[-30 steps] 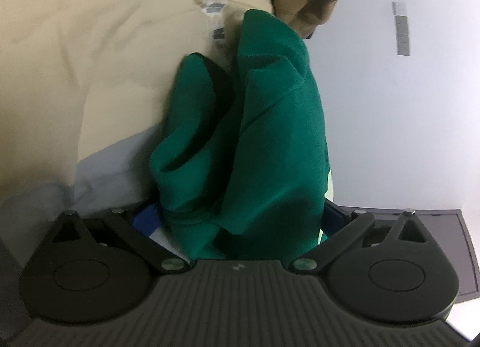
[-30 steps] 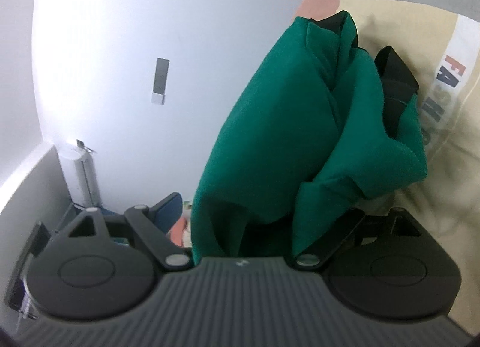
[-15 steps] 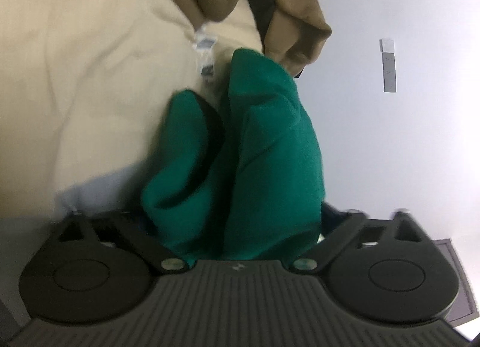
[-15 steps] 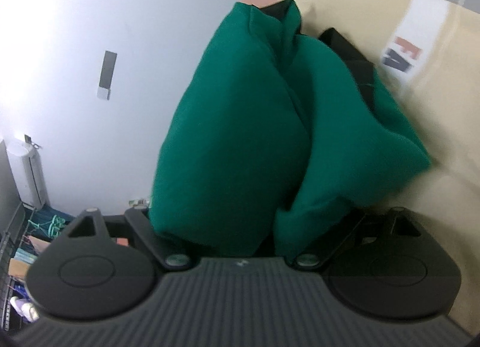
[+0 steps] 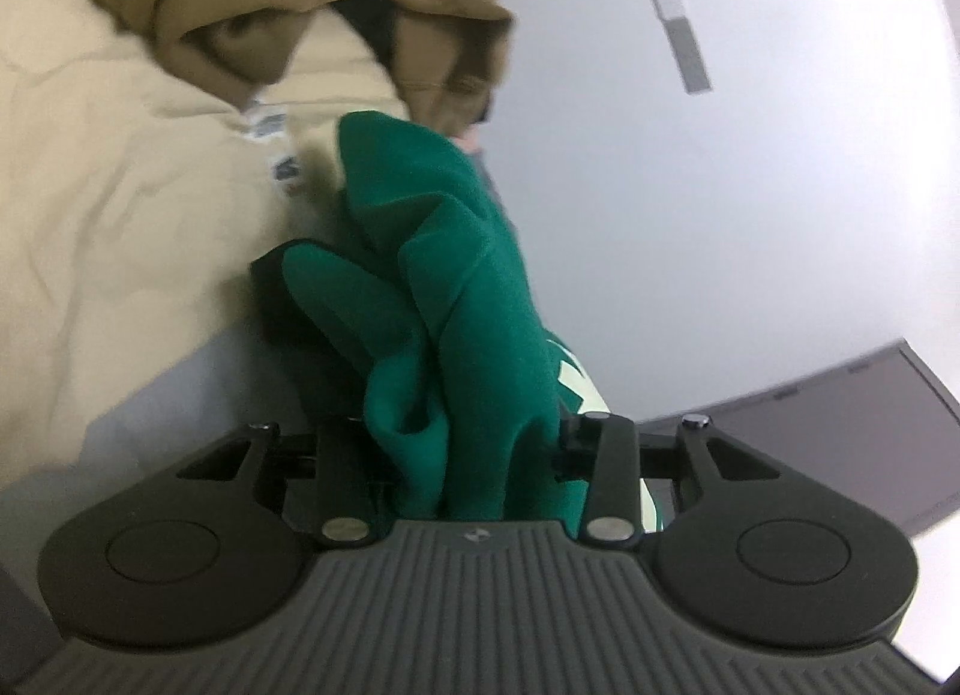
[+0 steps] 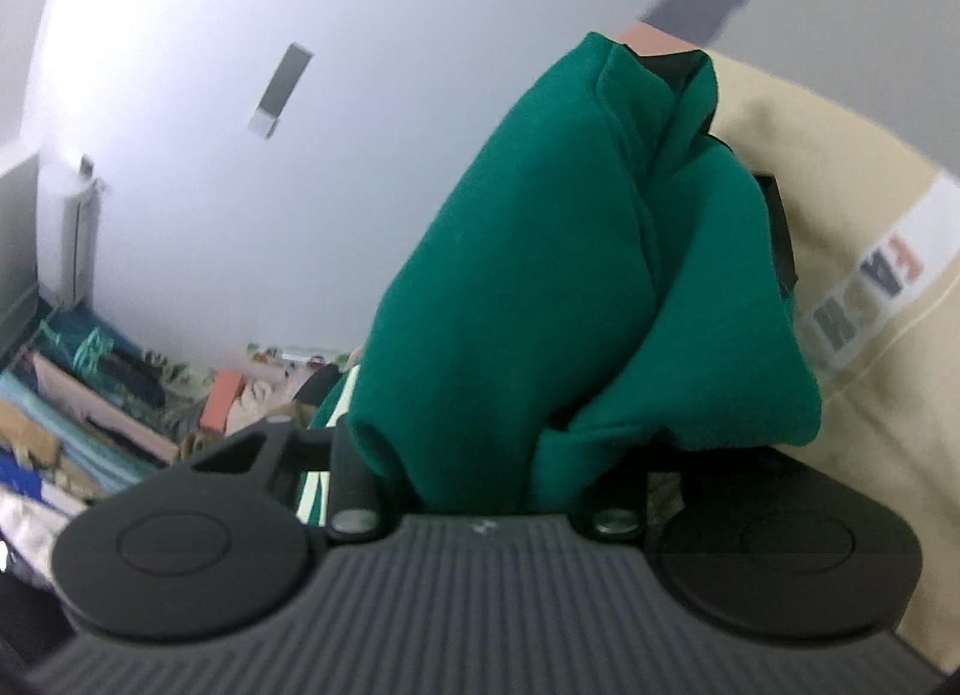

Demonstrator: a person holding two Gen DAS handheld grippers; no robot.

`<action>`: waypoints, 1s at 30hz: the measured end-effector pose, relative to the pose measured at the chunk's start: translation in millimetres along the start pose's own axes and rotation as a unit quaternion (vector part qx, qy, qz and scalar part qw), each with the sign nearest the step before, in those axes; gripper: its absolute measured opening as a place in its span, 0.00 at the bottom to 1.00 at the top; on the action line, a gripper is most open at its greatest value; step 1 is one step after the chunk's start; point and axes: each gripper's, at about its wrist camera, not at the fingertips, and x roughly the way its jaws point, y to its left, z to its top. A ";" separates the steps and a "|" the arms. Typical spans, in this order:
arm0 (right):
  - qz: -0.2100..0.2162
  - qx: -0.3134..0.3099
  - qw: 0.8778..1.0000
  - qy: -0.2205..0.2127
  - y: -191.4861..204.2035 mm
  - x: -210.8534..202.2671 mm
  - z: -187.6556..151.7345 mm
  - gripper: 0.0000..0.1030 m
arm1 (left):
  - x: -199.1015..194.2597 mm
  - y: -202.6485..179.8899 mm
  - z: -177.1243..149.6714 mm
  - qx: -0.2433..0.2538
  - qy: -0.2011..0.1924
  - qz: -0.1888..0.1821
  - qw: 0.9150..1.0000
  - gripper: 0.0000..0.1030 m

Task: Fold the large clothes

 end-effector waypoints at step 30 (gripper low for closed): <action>0.016 -0.085 0.987 -0.133 -35.4 -209.1 156.5 0.41 | 68.9 -232.8 -182.8 0.117 0.099 -0.079 0.985 0.44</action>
